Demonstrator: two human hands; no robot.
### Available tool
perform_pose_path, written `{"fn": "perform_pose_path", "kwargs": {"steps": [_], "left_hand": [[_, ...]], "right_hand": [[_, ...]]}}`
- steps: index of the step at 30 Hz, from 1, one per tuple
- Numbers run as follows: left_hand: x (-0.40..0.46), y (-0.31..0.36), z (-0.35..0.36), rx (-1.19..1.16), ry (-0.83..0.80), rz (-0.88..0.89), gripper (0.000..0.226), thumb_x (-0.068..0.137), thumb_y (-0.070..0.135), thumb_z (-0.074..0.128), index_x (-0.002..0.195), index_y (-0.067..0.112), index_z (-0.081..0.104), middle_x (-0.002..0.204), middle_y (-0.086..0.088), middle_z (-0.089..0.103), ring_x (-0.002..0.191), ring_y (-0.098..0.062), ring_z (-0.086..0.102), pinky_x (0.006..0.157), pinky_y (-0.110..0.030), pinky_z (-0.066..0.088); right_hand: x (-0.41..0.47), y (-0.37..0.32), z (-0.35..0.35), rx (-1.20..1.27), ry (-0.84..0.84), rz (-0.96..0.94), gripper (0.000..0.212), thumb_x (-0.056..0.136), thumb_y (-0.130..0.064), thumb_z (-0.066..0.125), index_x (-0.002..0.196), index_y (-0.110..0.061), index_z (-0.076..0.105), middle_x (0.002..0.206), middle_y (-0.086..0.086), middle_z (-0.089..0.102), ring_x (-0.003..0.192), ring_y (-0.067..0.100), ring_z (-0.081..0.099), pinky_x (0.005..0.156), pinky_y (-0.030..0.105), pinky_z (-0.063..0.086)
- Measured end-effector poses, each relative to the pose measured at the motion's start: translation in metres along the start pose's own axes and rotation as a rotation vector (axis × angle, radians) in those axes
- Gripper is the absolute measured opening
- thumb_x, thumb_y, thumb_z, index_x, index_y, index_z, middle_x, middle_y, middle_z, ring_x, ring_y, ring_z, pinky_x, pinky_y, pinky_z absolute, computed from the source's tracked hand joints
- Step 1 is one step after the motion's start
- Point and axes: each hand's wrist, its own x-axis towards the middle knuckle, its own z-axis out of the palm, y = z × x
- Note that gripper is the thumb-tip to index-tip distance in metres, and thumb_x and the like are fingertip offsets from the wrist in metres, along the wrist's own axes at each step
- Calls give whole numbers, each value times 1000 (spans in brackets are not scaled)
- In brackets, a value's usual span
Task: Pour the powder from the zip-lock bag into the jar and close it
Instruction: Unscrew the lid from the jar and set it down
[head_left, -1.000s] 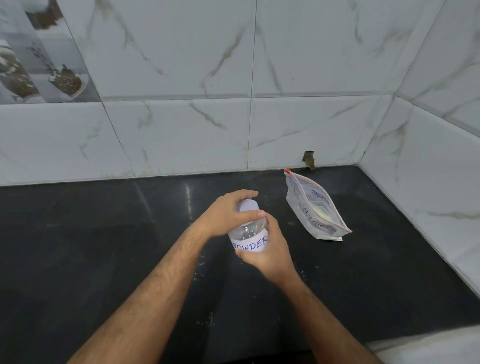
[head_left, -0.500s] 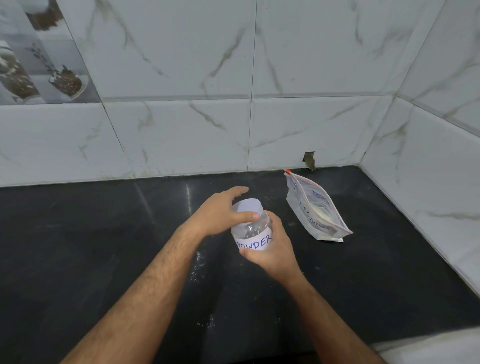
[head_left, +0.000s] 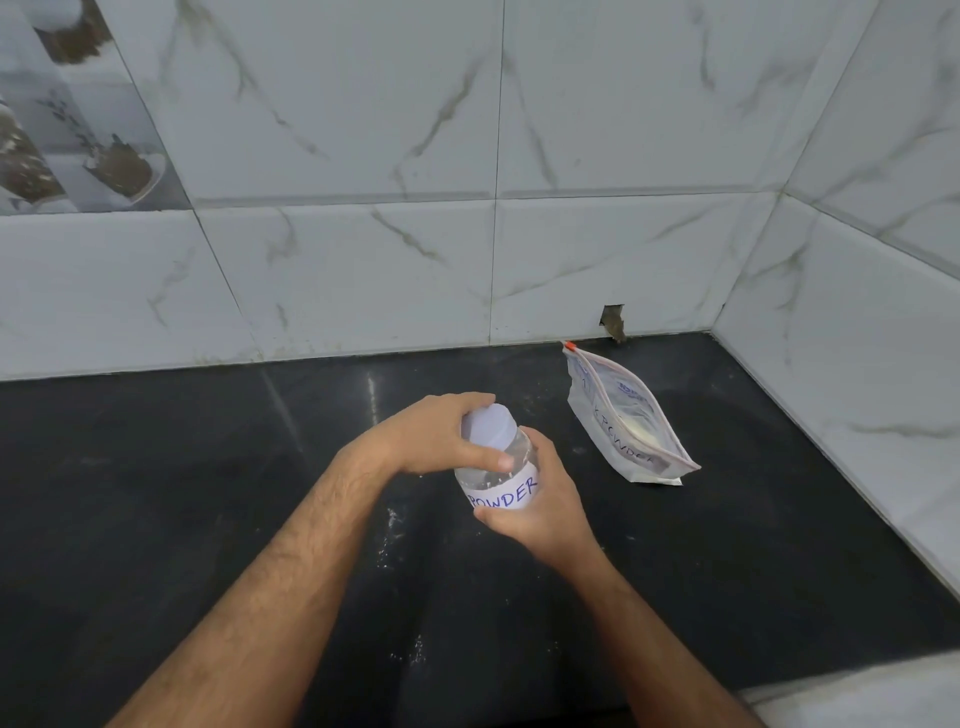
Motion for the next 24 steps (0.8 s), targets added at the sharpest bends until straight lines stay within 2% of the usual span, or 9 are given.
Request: {"fn": "perform_pose_path", "kwargs": {"steps": [2, 4, 8, 10, 14, 17, 21, 24], "left_hand": [[2, -1, -4, 47, -22, -11, 79, 64, 64, 76, 132, 32, 53, 127, 11, 62, 106, -10, 61, 87, -31, 54], [3, 2, -6, 69, -3, -44, 70, 63, 62, 78, 122, 31, 57, 113, 12, 65, 97, -9, 63, 83, -33, 57], [6, 7, -5, 108, 36, -141, 65, 65, 68, 74, 114, 28, 59, 106, 11, 65, 95, -11, 64, 86, -35, 56], [6, 7, -5, 55, 47, -149, 60, 67, 67, 74, 111, 28, 60, 105, 11, 66, 96, -11, 65, 85, -34, 55], [3, -3, -2, -315, 78, -132, 42, 78, 54, 74, 108, 27, 65, 101, 9, 70, 91, -10, 68, 79, -28, 54], [2, -22, 7, -700, 109, -178, 27, 93, 45, 61, 106, 22, 66, 100, -2, 70, 83, -13, 66, 74, -30, 54], [9, -60, 32, -1159, 146, -404, 42, 96, 46, 46, 120, 14, 59, 112, -17, 71, 100, -32, 73, 83, -42, 59], [16, -92, 54, -1265, 146, -538, 47, 94, 57, 52, 119, 17, 55, 110, -21, 71, 94, -33, 74, 73, -42, 63]], "right_hand": [[-2, 0, 0, -3, -7, -2, 93, 59, -29, 92, 130, -50, 37, 126, -18, 58, 112, 6, 62, 88, 19, 56], [-5, 0, 1, -5, -3, -6, 91, 59, -28, 91, 130, -48, 38, 126, -17, 59, 112, 6, 62, 90, 23, 57], [-5, 1, 3, -45, 12, -10, 92, 58, -30, 92, 130, -48, 38, 120, -25, 57, 110, 4, 61, 86, 16, 53], [-4, 4, 3, -84, 27, -5, 96, 56, -34, 93, 135, -44, 39, 119, -28, 52, 113, 6, 57, 87, 15, 49], [-5, 7, 0, -93, 36, 17, 103, 56, -32, 94, 143, -32, 39, 129, -18, 52, 120, 6, 51, 100, 26, 49], [-9, 7, -3, -46, 85, 22, 90, 55, -28, 93, 129, -40, 44, 122, -20, 58, 113, -2, 57, 94, 16, 49], [-12, 7, -5, 34, 125, 38, 81, 56, -23, 93, 116, -51, 46, 121, -19, 59, 110, -1, 62, 92, 19, 54], [-14, 8, -7, 80, 134, 39, 81, 56, -20, 93, 119, -47, 48, 123, -15, 60, 110, 2, 64, 92, 25, 57]]}}
